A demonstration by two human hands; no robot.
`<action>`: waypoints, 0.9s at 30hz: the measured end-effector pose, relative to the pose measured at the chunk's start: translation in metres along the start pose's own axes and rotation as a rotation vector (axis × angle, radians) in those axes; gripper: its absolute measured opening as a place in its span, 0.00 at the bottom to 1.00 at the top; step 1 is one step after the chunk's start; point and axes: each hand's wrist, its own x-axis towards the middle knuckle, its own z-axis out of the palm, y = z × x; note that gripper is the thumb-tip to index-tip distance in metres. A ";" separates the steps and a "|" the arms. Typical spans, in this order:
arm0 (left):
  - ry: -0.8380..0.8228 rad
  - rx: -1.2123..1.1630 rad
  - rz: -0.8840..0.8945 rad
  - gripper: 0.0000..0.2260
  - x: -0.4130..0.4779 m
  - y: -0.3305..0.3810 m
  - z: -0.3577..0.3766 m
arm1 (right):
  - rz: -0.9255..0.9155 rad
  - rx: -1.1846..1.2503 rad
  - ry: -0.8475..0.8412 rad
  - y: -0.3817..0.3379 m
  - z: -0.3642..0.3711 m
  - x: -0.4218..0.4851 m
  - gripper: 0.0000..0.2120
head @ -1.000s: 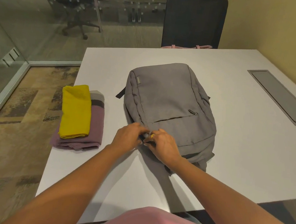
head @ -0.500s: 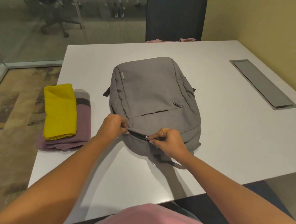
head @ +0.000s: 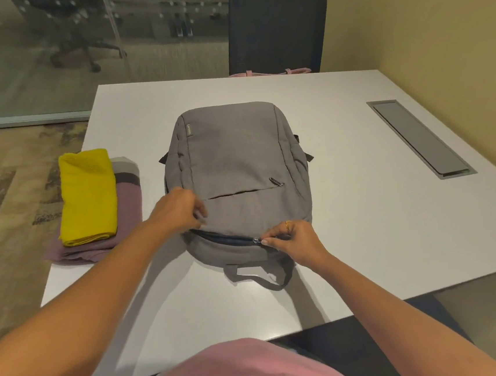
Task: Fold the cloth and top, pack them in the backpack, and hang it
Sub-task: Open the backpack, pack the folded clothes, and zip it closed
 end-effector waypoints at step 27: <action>-0.295 -0.230 0.191 0.09 0.017 0.078 0.018 | 0.190 0.134 0.382 0.044 -0.075 0.001 0.05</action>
